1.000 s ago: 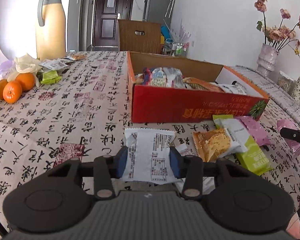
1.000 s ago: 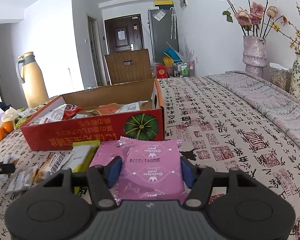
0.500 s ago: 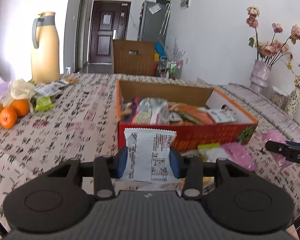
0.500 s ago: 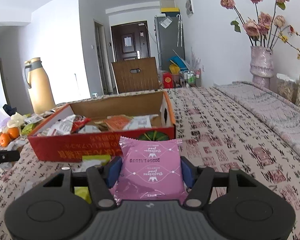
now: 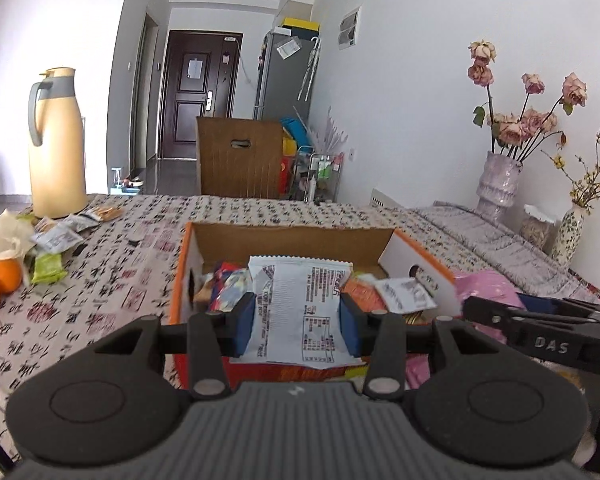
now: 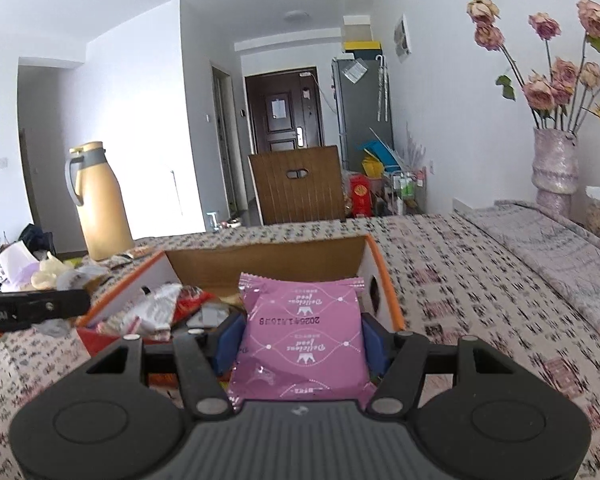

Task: Organize snacks
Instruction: 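Carry both snacks toward the cardboard box, then open both grippers over the box to drop both snacks inside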

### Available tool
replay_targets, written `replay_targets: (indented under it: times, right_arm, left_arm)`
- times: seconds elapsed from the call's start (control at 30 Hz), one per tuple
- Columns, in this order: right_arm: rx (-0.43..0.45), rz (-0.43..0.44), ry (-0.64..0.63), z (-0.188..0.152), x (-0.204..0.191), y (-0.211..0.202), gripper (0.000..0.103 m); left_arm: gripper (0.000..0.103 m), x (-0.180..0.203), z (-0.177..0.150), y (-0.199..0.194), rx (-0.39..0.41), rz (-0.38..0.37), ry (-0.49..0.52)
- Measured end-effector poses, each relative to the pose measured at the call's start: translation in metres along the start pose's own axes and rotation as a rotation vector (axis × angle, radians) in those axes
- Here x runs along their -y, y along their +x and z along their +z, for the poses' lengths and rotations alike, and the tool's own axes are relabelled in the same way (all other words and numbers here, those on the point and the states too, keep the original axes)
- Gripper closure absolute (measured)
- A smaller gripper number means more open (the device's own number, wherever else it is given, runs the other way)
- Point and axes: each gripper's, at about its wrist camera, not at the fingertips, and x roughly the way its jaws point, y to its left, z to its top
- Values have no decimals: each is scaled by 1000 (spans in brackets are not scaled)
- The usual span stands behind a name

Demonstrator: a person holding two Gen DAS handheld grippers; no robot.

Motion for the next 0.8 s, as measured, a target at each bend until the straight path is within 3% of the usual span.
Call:
replay_targets:
  times: [0.4, 0.8]
  right_arm:
    - [46, 20, 0, 32, -9, 38, 42]
    - [53, 10, 10, 47, -5, 87, 42]
  left_arm:
    - [59, 12, 29, 31, 27, -2, 2]
    - [59, 7, 54, 80, 38, 44, -10]
